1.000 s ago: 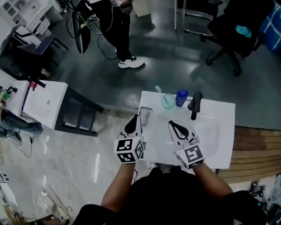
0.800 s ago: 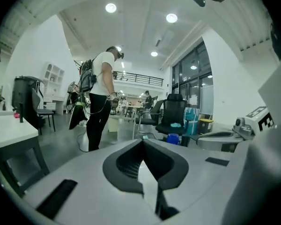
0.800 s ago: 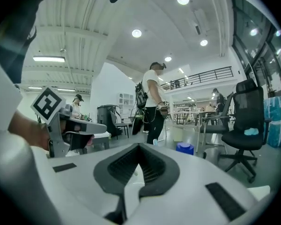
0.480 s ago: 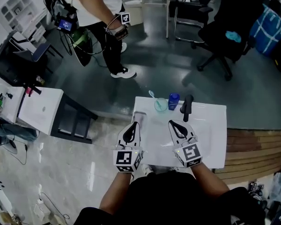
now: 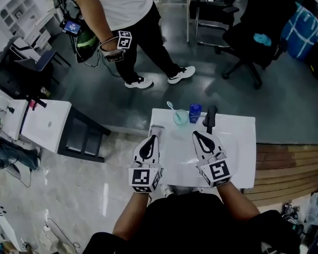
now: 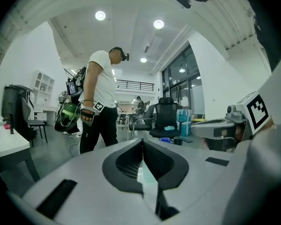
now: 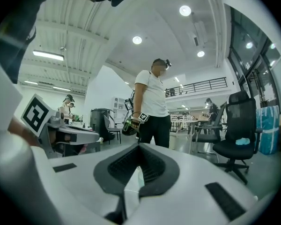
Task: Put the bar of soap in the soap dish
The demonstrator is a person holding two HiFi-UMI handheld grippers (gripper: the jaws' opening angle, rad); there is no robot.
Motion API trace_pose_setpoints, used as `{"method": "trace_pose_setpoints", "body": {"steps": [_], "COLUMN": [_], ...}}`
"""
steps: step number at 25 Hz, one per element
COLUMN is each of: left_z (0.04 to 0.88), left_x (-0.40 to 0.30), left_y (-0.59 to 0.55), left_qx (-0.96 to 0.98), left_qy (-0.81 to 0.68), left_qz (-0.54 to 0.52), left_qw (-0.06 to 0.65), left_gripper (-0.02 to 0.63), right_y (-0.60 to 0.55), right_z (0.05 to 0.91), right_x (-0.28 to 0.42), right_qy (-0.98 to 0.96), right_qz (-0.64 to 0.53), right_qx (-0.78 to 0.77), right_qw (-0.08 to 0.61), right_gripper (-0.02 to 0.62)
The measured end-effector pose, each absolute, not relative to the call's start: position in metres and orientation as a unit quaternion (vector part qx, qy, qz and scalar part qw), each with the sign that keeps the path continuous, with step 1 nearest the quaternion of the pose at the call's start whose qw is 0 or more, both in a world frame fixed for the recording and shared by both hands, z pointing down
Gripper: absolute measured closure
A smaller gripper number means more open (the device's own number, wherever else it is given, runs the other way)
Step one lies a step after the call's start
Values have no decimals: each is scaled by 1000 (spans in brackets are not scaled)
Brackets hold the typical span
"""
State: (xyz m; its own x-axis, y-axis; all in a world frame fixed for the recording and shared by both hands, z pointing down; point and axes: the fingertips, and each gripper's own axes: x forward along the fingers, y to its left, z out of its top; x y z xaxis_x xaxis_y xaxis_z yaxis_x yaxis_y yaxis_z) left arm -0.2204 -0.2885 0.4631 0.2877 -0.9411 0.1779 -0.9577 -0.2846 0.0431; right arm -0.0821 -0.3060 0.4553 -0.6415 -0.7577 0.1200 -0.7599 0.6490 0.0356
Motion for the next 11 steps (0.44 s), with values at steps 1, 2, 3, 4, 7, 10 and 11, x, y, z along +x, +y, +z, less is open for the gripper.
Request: {"method": "trace_pose_setpoints", "body": {"steps": [1,2,3,4,7,10,11], "left_z": [463,463,463,463,463,463,463], "left_x": [-220,-220,-220,-219,-217,-216,-215], "left_y": [-287,-286,-286,-285,-284,-281,-280], "left_qx": [800,800,800,799,800,800,800], "left_qy": [-594,-593,-594,-594,-593,-593,-593], "left_qz": [59,58,59,59,59,56,55], "left_qw": [70,70,71,71,72,75,76], "left_gripper": [584,584,584,584,584,584,584], "right_y": [-305,-304,-303,-303,-302,-300,-299], "right_z": [456,456,457,457,457,457,458], "right_x": [-81,-81,-80,-79,-76,-73,-72], "right_qy": [-905,-904,-904,-904,-905,-901,-899], "right_qz": [11,13,15,15,16,32,39], "right_qx": [421,422,423,422,422,430,433], "right_qw": [61,61,60,60,57,49,47], "right_gripper": [580,580,580,580,580,580,580]}}
